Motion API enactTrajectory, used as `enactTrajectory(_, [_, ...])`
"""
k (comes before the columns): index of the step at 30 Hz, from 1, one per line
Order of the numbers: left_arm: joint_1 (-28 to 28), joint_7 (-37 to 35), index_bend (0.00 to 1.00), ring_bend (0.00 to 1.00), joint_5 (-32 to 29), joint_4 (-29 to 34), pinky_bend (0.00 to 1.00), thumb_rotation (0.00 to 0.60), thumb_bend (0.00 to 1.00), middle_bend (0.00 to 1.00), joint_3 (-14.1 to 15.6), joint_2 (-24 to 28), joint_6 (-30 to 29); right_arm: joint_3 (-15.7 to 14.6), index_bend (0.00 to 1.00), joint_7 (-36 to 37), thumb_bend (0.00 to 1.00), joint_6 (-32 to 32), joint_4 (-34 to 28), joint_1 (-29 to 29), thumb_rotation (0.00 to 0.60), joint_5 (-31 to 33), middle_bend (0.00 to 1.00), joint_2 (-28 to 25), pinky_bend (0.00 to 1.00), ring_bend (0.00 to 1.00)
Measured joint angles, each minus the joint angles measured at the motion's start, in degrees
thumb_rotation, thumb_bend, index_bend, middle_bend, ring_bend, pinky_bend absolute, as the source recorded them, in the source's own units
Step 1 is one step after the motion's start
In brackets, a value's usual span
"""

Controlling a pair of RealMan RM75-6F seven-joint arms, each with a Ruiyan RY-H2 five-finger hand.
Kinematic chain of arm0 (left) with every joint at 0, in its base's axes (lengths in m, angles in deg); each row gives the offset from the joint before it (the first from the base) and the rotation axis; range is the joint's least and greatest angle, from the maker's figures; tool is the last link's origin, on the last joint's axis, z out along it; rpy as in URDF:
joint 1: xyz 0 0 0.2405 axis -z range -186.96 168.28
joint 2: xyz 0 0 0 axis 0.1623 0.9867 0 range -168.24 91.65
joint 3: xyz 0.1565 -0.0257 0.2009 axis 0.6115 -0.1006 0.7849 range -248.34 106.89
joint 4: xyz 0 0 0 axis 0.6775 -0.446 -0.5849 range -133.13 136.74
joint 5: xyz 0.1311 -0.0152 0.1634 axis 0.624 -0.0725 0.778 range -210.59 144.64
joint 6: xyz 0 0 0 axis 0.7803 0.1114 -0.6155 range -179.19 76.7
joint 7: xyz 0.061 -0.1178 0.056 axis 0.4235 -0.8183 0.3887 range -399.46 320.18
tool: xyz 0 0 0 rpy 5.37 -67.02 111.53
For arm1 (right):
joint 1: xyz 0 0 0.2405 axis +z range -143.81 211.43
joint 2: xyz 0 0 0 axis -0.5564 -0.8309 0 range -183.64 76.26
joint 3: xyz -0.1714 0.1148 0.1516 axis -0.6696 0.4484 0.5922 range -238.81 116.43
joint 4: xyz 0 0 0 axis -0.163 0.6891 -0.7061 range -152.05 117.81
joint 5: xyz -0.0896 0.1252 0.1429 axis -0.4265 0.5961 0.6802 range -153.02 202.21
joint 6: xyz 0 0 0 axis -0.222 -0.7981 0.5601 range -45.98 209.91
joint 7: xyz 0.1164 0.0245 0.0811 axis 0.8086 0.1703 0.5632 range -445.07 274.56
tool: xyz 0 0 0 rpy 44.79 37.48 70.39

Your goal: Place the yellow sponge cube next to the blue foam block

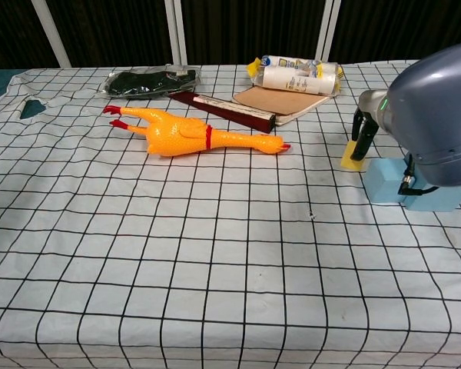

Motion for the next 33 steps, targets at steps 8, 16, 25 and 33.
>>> enactTrajectory(8, [-0.01, 0.00, 0.08, 0.00, -0.01, 0.00, 0.00, 0.600, 0.14, 0.03, 0.01, 0.02, 0.01, 0.78, 0.43, -0.32, 0.26, 0.49, 1.12, -0.39, 0.600, -0.64, 0.04, 0.95, 0.09, 0.07])
enactTrajectory(16, [0.00, 0.12, 0.08, 0.00, -0.08, -0.06, 0.00, 0.600, 0.14, 0.03, 0.02, 0.08, 0.09, 1.40, 0.46, -0.35, 0.32, 0.80, 2.07, -0.85, 0.600, -1.69, 0.04, 1.68, 0.09, 0.07])
enactTrajectory(25, [-0.02, 0.21, 0.08, 0.00, -0.13, -0.07, 0.00, 0.600, 0.14, 0.03, 0.01, 0.07, 0.08, 2.04, 0.47, 0.10, 0.34, 1.35, -0.14, -1.40, 0.600, -3.17, 0.04, 1.22, 0.09, 0.07])
enactTrajectory(33, [-0.03, 0.11, 0.08, 0.00, -0.08, -0.06, 0.00, 0.600, 0.14, 0.03, 0.06, 0.11, 0.10, 0.64, 0.47, 1.49, 0.33, 0.10, -8.64, -2.48, 0.600, -8.24, 0.04, -0.52, 0.09, 0.07])
